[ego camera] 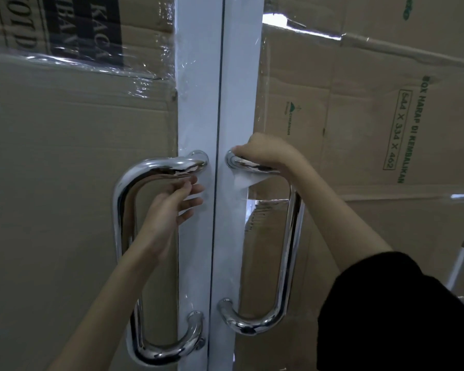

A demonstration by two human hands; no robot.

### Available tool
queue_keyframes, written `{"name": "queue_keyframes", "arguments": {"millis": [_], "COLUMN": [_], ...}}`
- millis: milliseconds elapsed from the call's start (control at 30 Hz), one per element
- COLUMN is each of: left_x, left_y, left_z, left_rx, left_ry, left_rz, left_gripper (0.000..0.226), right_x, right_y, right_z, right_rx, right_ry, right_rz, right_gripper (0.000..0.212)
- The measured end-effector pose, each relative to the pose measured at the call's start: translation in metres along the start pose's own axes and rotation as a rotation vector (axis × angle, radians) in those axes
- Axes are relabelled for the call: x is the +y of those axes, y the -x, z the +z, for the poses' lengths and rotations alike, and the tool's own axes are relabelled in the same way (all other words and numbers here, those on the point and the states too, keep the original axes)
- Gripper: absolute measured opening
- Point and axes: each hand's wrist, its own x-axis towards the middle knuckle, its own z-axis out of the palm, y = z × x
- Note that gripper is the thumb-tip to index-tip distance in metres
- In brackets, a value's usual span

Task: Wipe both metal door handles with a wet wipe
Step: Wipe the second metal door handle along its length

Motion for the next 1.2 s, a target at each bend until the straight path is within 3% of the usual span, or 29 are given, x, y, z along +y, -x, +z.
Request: {"name": "queue_keyframes", "arguments": {"millis": [67,133,233,300,367,433,533,667,733,833,933,1067,1133,1200], "left_x": [0.001,0.000,-0.002,-0.005,-0.007,-0.008,-0.008,-0.009,-0.010,-0.011,-0.010,-0.007,-0.005,-0.004], "left_y": [-0.001,0.000,0.002,0.002,0.002,0.001,0.001,0.004,0.005,0.004,0.003,0.006,0.009,0.012], "left_z": [0.009,0.017,0.021,0.021,0.024,0.028,0.036,0.035,0.029,0.026,0.038,0.065,0.072,0.071], "left_rx": [-0.020,-0.030,-0.044,-0.041,-0.039,-0.044,-0.064,-0.076,-0.068,-0.038,-0.059,-0.125,-0.143,-0.155], "left_ry": [0.011,0.025,0.045,0.042,0.038,0.032,0.009,-0.003,-0.008,-0.004,0.004,0.017,0.042,0.050], "left_rz": [-0.010,-0.016,-0.015,-0.020,-0.025,-0.030,-0.022,-0.021,-0.023,-0.026,-0.032,-0.033,-0.036,-0.031], "left_gripper": [0.022,0.022,0.024,0.025,0.026,0.026,0.024,0.024,0.024,0.022,0.021,0.023,0.026,0.029], "right_x": [-0.003,0.007,0.034,0.049,0.059,0.066,0.062,0.071,0.090,0.112,0.104,0.080,0.082,0.101], "right_y": [-0.005,0.003,0.027,0.041,0.041,0.029,0.011,0.019,0.034,0.057,0.066,0.048,0.040,0.039], "right_z": [-0.002,-0.003,0.008,0.027,0.049,0.064,0.074,0.071,0.072,0.078,0.073,0.052,0.048,0.051], "right_rx": [-0.058,-0.014,0.175,0.415,0.703,0.887,0.955,0.992,0.990,0.911,0.757,0.554,0.453,0.249], "right_ry": [-0.042,-0.096,-0.240,-0.294,-0.100,0.177,0.511,0.461,0.317,0.077,-0.182,-0.526,-0.700,-1.026], "right_rz": [-0.005,-0.048,-0.148,-0.274,-0.478,-0.675,-0.803,-0.889,-0.885,-0.737,-0.596,-0.270,-0.089,0.026], "right_gripper": [0.038,0.046,0.047,0.033,0.028,0.028,0.025,0.029,0.025,0.019,0.046,0.056,0.076,0.095]}}
